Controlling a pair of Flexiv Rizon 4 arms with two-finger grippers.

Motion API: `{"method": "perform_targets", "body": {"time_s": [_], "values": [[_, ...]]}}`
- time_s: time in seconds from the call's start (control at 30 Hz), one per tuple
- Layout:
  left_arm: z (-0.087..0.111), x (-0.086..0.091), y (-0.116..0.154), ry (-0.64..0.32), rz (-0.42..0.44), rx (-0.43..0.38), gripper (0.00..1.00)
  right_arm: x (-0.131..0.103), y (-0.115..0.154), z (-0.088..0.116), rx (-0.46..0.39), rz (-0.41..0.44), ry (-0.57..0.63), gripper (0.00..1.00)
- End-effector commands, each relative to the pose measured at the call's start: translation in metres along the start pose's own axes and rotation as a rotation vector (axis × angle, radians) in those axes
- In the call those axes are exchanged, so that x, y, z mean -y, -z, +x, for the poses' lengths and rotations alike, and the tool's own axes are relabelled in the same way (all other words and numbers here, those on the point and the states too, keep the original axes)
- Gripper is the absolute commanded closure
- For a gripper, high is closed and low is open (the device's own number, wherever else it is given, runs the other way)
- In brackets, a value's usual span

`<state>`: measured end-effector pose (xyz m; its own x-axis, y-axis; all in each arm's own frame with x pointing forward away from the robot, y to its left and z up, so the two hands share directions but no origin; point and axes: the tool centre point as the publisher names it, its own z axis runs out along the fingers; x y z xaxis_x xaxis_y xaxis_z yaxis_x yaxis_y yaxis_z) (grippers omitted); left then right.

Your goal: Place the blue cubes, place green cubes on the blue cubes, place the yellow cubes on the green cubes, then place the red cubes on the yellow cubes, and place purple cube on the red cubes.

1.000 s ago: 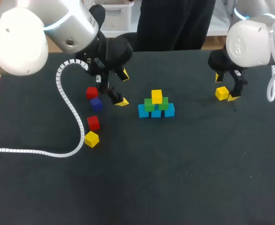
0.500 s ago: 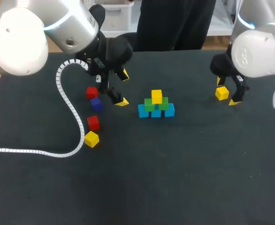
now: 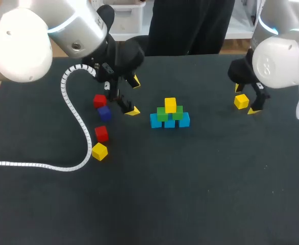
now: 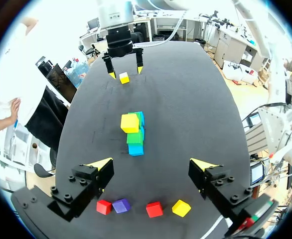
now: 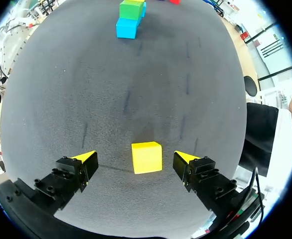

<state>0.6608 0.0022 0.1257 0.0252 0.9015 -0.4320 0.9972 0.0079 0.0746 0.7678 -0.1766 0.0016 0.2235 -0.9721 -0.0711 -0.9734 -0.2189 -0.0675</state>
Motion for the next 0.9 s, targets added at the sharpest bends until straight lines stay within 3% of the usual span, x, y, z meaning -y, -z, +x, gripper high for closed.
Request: {"method": "perform_targets", "body": {"time_s": [0.03, 0.9], "values": [[0.001, -0.0002, 0.0004, -0.002, 0.001, 0.003, 0.0, 0.0019, 0.0018, -0.0029, -0.006, -0.002, 0.006, 0.0], [0.001, -0.0002, 0.0004, -0.002, 0.001, 0.003, 0.0, 0.003, -0.0076, 0.0017, -0.031, -0.012, 0.002, 0.0]]}}
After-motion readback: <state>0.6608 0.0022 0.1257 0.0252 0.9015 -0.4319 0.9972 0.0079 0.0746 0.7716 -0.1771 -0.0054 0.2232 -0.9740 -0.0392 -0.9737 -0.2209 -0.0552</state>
